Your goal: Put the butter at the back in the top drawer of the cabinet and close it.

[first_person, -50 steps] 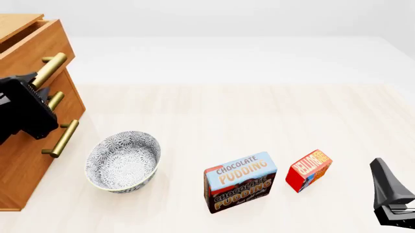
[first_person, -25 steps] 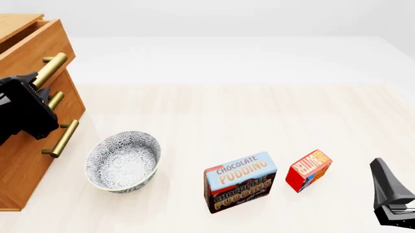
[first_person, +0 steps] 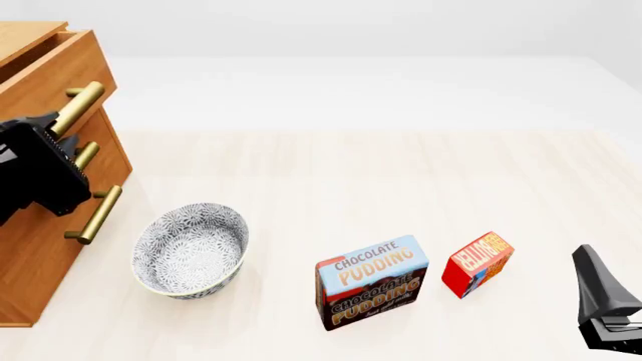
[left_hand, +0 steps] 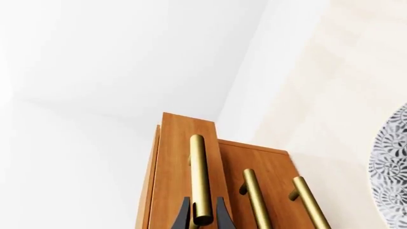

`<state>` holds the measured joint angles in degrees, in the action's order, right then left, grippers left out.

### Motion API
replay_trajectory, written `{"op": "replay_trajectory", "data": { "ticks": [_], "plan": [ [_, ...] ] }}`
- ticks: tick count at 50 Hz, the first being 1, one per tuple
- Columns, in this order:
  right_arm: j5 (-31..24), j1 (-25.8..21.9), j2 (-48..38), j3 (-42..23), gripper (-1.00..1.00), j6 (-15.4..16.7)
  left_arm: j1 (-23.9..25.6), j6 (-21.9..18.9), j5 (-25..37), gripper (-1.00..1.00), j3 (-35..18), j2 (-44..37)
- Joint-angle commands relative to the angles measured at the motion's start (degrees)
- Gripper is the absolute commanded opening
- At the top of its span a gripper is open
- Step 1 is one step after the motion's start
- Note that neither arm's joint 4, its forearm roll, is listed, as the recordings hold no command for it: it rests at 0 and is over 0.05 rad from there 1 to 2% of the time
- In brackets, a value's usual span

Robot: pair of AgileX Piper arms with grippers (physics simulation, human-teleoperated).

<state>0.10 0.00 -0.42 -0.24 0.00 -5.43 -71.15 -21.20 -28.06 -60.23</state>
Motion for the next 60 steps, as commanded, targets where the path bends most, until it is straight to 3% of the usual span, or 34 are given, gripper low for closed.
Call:
{"op": "replay_trajectory", "data": {
  "ticks": [1,24,25,60],
  "plan": [
    [0.0,0.0,0.0,0.0,1.0,0.0,0.6,-0.2,0.9,-1.0,1.0,-1.2],
    [0.0,0.0,0.0,0.0,1.0,0.0,0.6,-0.2,0.9,-1.0,1.0,-1.2],
    [0.0,0.0,0.0,0.0,1.0,0.0,0.6,-0.2,0.9,1.0,1.0,-1.2],
    [0.0,0.0,0.0,0.0,1.0,0.0,0.6,-0.2,0.9,1.0,1.0,-1.2]
  ]
}}
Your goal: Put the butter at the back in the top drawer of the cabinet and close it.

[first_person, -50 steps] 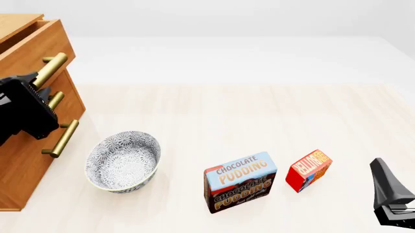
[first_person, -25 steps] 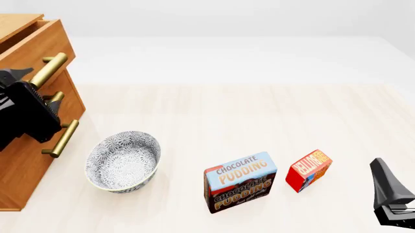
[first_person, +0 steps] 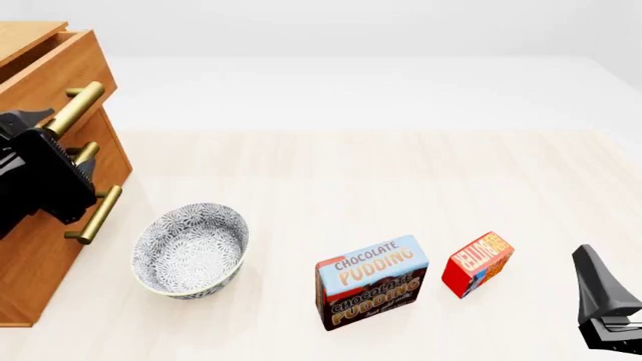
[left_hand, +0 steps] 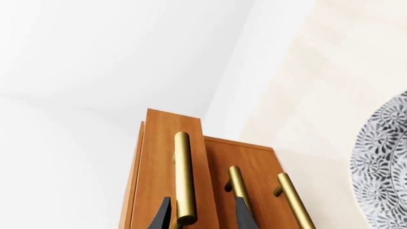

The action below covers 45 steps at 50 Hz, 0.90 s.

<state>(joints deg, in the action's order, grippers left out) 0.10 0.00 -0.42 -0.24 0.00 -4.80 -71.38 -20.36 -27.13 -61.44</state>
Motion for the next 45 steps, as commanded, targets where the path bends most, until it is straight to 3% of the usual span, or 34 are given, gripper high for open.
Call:
{"op": "replay_trajectory", "data": {
  "ticks": [1,45],
  "plan": [
    [0.0,0.0,0.0,0.0,1.0,0.0,0.0,0.0,0.0,1.0,0.0,0.0],
    [0.0,0.0,0.0,0.0,1.0,0.0,0.0,0.0,0.0,1.0,0.0,0.0]
  ]
}}
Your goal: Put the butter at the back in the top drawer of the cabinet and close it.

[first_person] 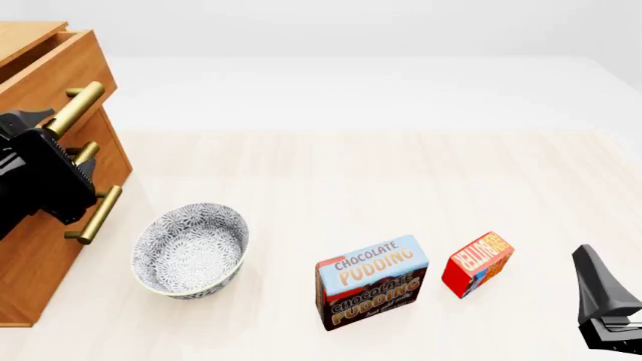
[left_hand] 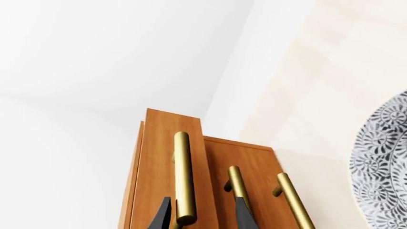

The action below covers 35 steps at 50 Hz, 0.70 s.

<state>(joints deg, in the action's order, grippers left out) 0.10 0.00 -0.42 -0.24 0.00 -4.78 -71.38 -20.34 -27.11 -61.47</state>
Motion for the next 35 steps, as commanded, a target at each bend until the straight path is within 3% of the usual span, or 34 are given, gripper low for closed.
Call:
{"op": "replay_trajectory", "data": {
  "ticks": [1,27,28,29,30,35],
  "plan": [
    [0.0,0.0,0.0,0.0,1.0,0.0,0.0,0.0,0.0,1.0,0.0,0.0],
    [0.0,0.0,0.0,0.0,1.0,0.0,0.0,0.0,0.0,1.0,0.0,0.0],
    [0.0,0.0,0.0,0.0,1.0,0.0,-1.1,2.6,22.9,1.0,0.1,22.9],
    [0.0,0.0,0.0,0.0,1.0,0.0,-1.1,2.6,45.8,1.0,0.1,45.8],
    [0.0,0.0,0.0,0.0,1.0,0.0,-1.1,2.5,55.7,1.0,-0.5,61.4],
    [0.0,0.0,0.0,0.0,1.0,0.0,-1.5,2.8,58.0,1.0,-2.9,61.4]
  ]
}}
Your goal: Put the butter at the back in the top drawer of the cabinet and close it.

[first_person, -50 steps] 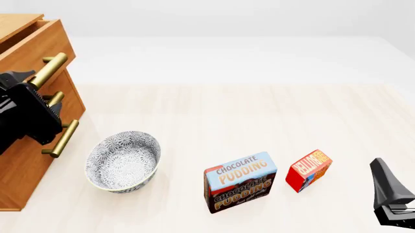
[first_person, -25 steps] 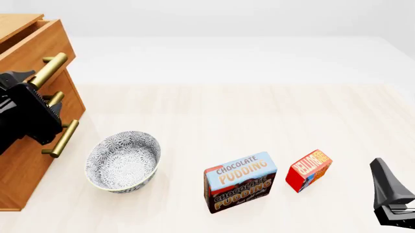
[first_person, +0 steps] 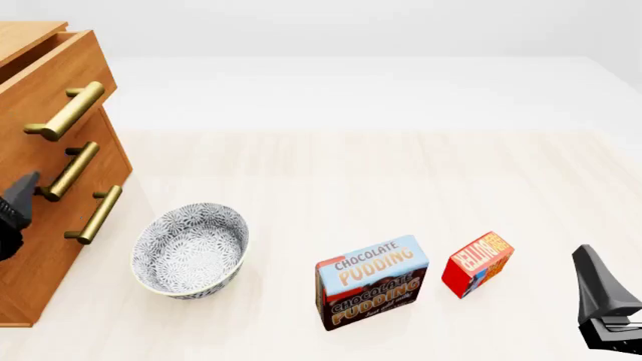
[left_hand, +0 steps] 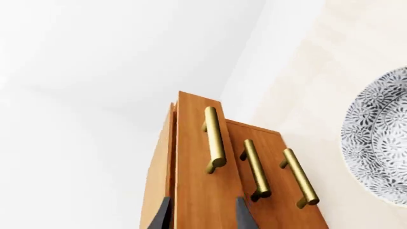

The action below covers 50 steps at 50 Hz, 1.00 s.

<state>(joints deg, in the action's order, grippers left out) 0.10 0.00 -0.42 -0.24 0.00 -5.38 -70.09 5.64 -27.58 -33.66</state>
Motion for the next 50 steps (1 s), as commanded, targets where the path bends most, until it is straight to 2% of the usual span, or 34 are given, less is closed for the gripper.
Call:
{"op": "replay_trajectory", "data": {
  "ticks": [1,17,19,22,28,38,45,46,49,50],
  "plan": [
    [0.0,0.0,0.0,0.0,1.0,0.0,-1.0,1.5,32.4,1.0,-2.8,33.6],
    [0.0,0.0,0.0,0.0,1.0,0.0,-1.1,5.0,40.7,1.0,-10.9,33.6],
    [0.0,0.0,0.0,0.0,1.0,0.0,-0.8,7.2,44.1,1.0,-12.4,33.6],
    [0.0,0.0,0.0,0.0,1.0,0.0,-0.4,9.2,46.1,1.0,-13.8,33.4],
    [0.0,0.0,0.0,0.0,1.0,0.0,1.6,14.1,46.4,1.0,-18.3,27.5],
    [0.0,0.0,0.0,0.0,1.0,0.0,4.3,25.3,49.1,1.0,-27.4,15.8],
    [0.0,0.0,0.0,0.0,1.0,0.0,4.6,29.5,51.0,1.0,-30.2,10.8],
    [0.0,0.0,0.0,0.0,1.0,0.0,5.1,31.4,51.3,1.0,-31.7,9.1],
    [0.0,0.0,0.0,0.0,1.0,0.0,5.2,32.4,52.2,1.0,-33.2,7.6],
    [0.0,0.0,0.0,0.0,1.0,0.0,5.3,34.1,52.8,1.0,-34.4,6.3]
  ]
}}
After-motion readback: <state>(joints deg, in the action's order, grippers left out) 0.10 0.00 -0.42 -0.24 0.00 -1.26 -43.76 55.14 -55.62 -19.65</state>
